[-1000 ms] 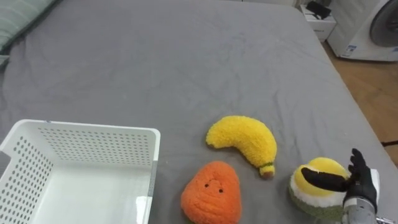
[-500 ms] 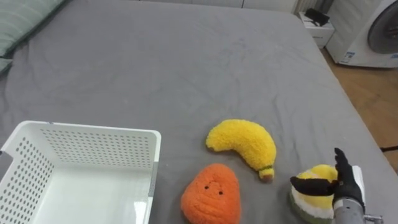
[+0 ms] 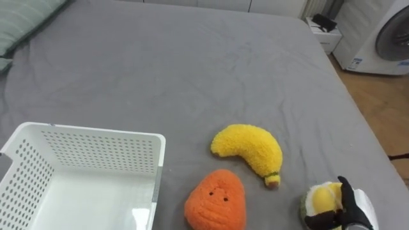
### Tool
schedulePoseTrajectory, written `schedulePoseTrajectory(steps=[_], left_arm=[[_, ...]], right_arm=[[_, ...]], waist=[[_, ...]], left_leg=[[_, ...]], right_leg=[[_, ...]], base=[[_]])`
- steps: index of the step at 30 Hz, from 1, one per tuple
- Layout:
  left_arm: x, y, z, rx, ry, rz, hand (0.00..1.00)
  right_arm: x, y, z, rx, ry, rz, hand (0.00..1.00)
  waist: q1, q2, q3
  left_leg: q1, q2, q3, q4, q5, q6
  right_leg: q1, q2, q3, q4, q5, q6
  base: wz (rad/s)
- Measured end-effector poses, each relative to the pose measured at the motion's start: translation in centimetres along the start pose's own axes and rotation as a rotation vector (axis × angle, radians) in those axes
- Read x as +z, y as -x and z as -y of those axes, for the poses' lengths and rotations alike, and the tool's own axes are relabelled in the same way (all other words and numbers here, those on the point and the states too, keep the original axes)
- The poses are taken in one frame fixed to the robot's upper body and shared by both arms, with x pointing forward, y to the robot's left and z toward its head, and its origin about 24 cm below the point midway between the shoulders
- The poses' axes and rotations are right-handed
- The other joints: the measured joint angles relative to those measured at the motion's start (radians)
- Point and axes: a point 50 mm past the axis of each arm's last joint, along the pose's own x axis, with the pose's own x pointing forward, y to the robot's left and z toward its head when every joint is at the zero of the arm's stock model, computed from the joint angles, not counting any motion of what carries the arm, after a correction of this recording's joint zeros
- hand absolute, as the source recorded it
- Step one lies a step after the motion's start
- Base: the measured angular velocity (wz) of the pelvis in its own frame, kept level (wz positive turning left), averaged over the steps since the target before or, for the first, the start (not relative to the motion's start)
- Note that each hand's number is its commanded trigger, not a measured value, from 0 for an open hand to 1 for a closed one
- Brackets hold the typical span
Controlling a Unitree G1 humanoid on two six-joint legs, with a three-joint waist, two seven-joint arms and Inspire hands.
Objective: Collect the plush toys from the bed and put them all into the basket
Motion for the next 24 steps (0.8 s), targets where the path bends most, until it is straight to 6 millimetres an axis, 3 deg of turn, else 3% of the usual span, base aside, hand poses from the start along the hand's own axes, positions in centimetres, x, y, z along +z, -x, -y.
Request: schedulePoseTrajectory(steps=[10,11,12,13,24], left_arm=[[0.5,0.0,0.1,-0.004,-0.018,0.018,0.00],[0.6,0.0,0.1,-0.005,-0.021,0.020,0.00],[0.6,0.0,0.1,-0.005,-0.023,0.021,0.00],[0.7,0.0,0.1,-0.005,-0.023,0.022,0.00],[0.9,-0.1,0.1,-0.006,-0.052,0.040,0.00]], right_arm=[[-2.7,0.5,-0.5,0.022,0.174,-0.090,0.00],[-2.8,0.5,-0.6,0.025,0.191,-0.094,0.39],[-2.8,0.5,-0.6,0.026,0.207,-0.092,0.65],[-2.8,0.5,-0.6,0.025,0.225,-0.088,0.98],[-3.0,0.4,0.1,-0.008,0.354,-0.074,1.00]], waist=[[0.023,-0.002,-0.0004],[0.024,-0.001,-0.0005],[0.024,-0.001,-0.0004],[0.024,0.001,0.0000],[0.025,0.003,0.0010]], left_leg=[[0.011,-0.001,-0.016,-0.001,-0.001,0.000],[0.009,-0.001,-0.017,0.000,-0.001,0.000],[0.009,-0.001,-0.018,0.000,-0.001,0.000],[0.008,-0.001,-0.019,0.000,-0.001,0.000],[0.006,-0.005,-0.041,0.000,-0.001,0.000]], right_leg=[[0.027,-0.001,-0.013,-0.012,0.000,0.000],[0.028,-0.001,-0.015,-0.013,0.000,0.000],[0.028,-0.001,-0.016,-0.014,0.000,0.000],[0.029,-0.001,-0.019,-0.015,0.000,0.000],[0.037,-0.005,-0.041,-0.020,0.000,0.000]], base=[[0.05],[0.09],[0.07],[0.05],[0.05]])
